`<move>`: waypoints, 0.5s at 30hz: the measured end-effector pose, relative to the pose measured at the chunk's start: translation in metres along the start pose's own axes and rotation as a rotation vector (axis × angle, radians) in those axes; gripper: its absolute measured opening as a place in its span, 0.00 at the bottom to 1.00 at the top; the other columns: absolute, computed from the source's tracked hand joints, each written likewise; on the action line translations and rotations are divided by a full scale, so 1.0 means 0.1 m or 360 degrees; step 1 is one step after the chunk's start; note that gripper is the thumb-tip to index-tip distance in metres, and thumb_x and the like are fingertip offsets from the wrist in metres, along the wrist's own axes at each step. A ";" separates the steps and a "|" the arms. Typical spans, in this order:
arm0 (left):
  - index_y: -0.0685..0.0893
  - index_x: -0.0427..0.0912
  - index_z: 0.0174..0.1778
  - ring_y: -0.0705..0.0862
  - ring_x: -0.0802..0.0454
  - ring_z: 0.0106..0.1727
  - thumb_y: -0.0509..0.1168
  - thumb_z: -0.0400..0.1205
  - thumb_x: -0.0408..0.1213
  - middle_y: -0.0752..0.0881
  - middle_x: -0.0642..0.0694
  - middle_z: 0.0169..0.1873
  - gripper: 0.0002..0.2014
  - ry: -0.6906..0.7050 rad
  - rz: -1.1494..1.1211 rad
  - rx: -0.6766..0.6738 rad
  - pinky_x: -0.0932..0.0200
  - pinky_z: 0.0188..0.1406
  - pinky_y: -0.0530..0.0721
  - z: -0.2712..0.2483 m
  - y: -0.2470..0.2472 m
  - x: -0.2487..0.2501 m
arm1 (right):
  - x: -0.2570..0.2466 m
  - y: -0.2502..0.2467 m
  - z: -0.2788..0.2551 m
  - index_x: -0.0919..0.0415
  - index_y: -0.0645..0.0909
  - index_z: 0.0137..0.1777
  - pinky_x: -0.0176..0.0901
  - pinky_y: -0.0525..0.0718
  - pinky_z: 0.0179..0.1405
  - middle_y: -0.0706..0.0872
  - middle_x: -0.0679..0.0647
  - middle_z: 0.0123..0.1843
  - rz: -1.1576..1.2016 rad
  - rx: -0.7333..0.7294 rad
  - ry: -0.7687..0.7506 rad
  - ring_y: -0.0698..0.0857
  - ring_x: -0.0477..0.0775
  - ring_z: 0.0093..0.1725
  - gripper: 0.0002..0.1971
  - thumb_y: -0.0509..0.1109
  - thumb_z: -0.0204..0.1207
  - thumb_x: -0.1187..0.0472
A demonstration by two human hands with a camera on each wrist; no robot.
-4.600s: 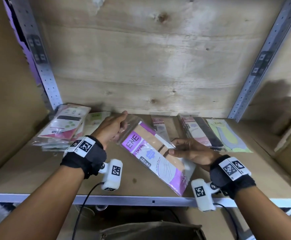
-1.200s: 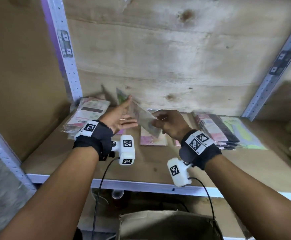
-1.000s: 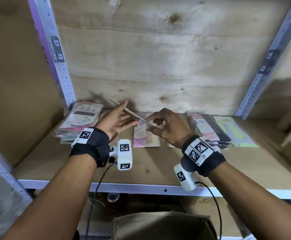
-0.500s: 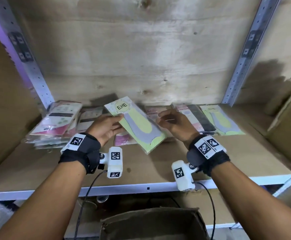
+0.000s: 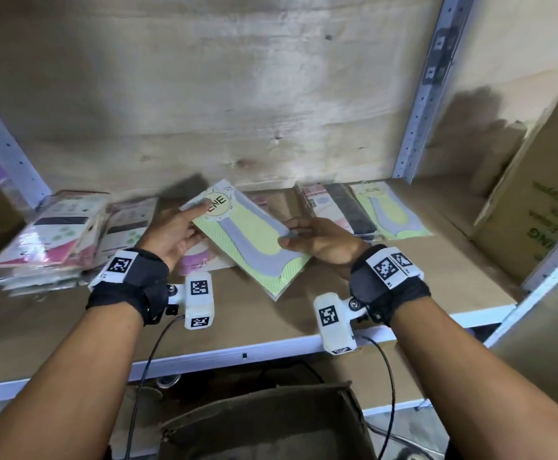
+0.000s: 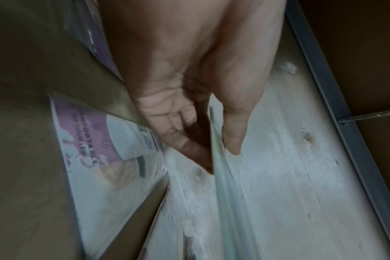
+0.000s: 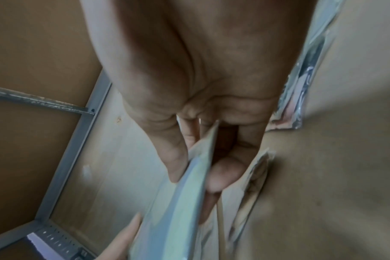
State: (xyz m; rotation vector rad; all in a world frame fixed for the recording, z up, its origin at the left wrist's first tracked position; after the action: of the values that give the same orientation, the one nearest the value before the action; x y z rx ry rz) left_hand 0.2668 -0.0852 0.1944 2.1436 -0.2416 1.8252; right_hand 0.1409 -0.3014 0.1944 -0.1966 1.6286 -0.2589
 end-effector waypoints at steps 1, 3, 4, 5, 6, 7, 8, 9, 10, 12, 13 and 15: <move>0.89 0.42 0.53 0.90 0.50 0.50 0.73 0.79 0.41 0.92 0.43 0.53 0.10 0.0047 0.0011 0.0017 0.53 0.59 0.86 0.01 -0.01 0.02 | -0.01 -0.03 -0.02 0.60 0.84 0.59 0.42 0.81 0.65 0.90 0.53 0.53 -0.0011 0.0001 -0.0009 0.87 0.50 0.55 0.10 0.74 0.78 0.64; 0.90 0.43 0.52 0.92 0.50 0.49 0.75 0.78 0.45 0.93 0.44 0.50 0.12 0.0143 0.0072 0.0046 0.54 0.50 0.89 0.05 0.00 0.05 | 0.00 -0.09 -0.06 0.58 0.84 0.60 0.49 0.80 0.72 0.89 0.59 0.61 -0.0057 0.0002 -0.0011 0.87 0.56 0.62 0.11 0.74 0.78 0.64; 0.91 0.43 0.50 0.92 0.50 0.47 0.75 0.77 0.47 0.94 0.45 0.48 0.12 0.0185 0.0112 0.0062 0.55 0.45 0.90 0.06 0.02 0.06 | 0.00 -0.12 -0.09 0.58 0.84 0.61 0.52 0.78 0.74 0.88 0.60 0.64 -0.0096 0.0004 -0.0005 0.85 0.58 0.66 0.12 0.74 0.79 0.63; 0.91 0.43 0.49 0.93 0.50 0.47 0.75 0.77 0.49 0.94 0.45 0.47 0.13 0.0220 0.0154 0.0085 0.56 0.42 0.90 0.07 0.04 0.07 | 0.01 -0.16 -0.11 0.57 0.83 0.62 0.53 0.77 0.75 0.87 0.60 0.66 -0.0133 0.0008 0.0003 0.84 0.58 0.68 0.13 0.73 0.79 0.63; 0.91 0.43 0.49 0.93 0.48 0.47 0.74 0.78 0.50 0.94 0.45 0.46 0.14 0.0250 0.0192 0.0117 0.55 0.41 0.90 0.08 0.06 0.07 | 0.03 -0.20 -0.14 0.58 0.83 0.64 0.53 0.75 0.76 0.86 0.60 0.67 -0.0155 0.0011 0.0013 0.83 0.58 0.69 0.14 0.73 0.80 0.63; 0.91 0.43 0.49 0.93 0.46 0.47 0.73 0.78 0.52 0.94 0.44 0.46 0.15 0.0276 0.0238 0.0152 0.52 0.44 0.89 0.09 0.08 0.07 | 0.04 -0.25 -0.16 0.59 0.82 0.67 0.53 0.74 0.77 0.86 0.60 0.67 -0.0163 0.0011 0.0025 0.82 0.58 0.70 0.15 0.72 0.80 0.63; 0.92 0.43 0.49 0.92 0.44 0.47 0.73 0.78 0.54 0.94 0.43 0.46 0.17 0.0302 0.0294 0.0177 0.50 0.48 0.88 0.08 0.10 0.07 | 0.06 -0.29 -0.19 0.60 0.81 0.69 0.53 0.74 0.77 0.85 0.60 0.68 -0.0164 0.0009 0.0032 0.82 0.58 0.70 0.17 0.71 0.81 0.63; 0.92 0.44 0.49 0.91 0.45 0.45 0.72 0.77 0.56 0.94 0.43 0.46 0.18 0.0330 0.0352 0.0190 0.49 0.48 0.87 0.07 0.14 0.07 | 0.08 -0.34 -0.22 0.60 0.80 0.71 0.53 0.73 0.77 0.85 0.60 0.68 -0.0170 0.0013 0.0033 0.82 0.58 0.70 0.18 0.71 0.81 0.63; 0.92 0.44 0.50 0.91 0.45 0.43 0.72 0.76 0.57 0.94 0.43 0.46 0.19 0.0359 0.0403 0.0191 0.50 0.47 0.87 0.06 0.18 0.07 | 0.08 -0.39 -0.25 0.60 0.79 0.72 0.54 0.73 0.78 0.86 0.59 0.67 -0.0183 0.0018 0.0025 0.82 0.57 0.70 0.19 0.71 0.81 0.62; 0.92 0.45 0.51 0.91 0.45 0.43 0.71 0.76 0.58 0.94 0.43 0.46 0.20 0.0400 0.0428 0.0184 0.51 0.45 0.87 0.04 0.25 0.08 | 0.07 -0.47 -0.30 0.59 0.80 0.70 0.52 0.74 0.77 0.86 0.57 0.66 -0.0200 0.0016 -0.0018 0.83 0.55 0.69 0.17 0.70 0.82 0.62; 0.92 0.45 0.51 0.91 0.45 0.44 0.71 0.76 0.57 0.94 0.43 0.47 0.19 0.0406 0.0405 0.0169 0.52 0.44 0.88 0.04 0.29 0.10 | 0.06 -0.51 -0.32 0.57 0.81 0.67 0.51 0.75 0.76 0.87 0.55 0.64 -0.0182 0.0019 -0.0042 0.83 0.54 0.67 0.14 0.70 0.82 0.62; 0.92 0.45 0.52 0.92 0.44 0.46 0.71 0.78 0.55 0.93 0.43 0.48 0.18 0.0382 0.0349 0.0113 0.51 0.44 0.89 0.05 0.41 0.15 | 0.03 -0.62 -0.35 0.54 0.81 0.63 0.48 0.77 0.73 0.87 0.53 0.59 -0.0135 0.0040 -0.0087 0.84 0.52 0.63 0.11 0.69 0.82 0.62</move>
State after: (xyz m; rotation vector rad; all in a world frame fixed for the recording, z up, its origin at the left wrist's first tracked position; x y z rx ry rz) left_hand 0.2607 -0.1242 0.2139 1.9842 -0.3724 2.2236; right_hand 0.1041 -0.3598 0.2109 -0.2515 1.5640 -0.3360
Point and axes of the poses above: each hand's wrist, its own z-axis towards the middle knuckle, its own y-axis out of the palm, x = y × z, the point moved 6 cm from there along z, towards the middle knuckle
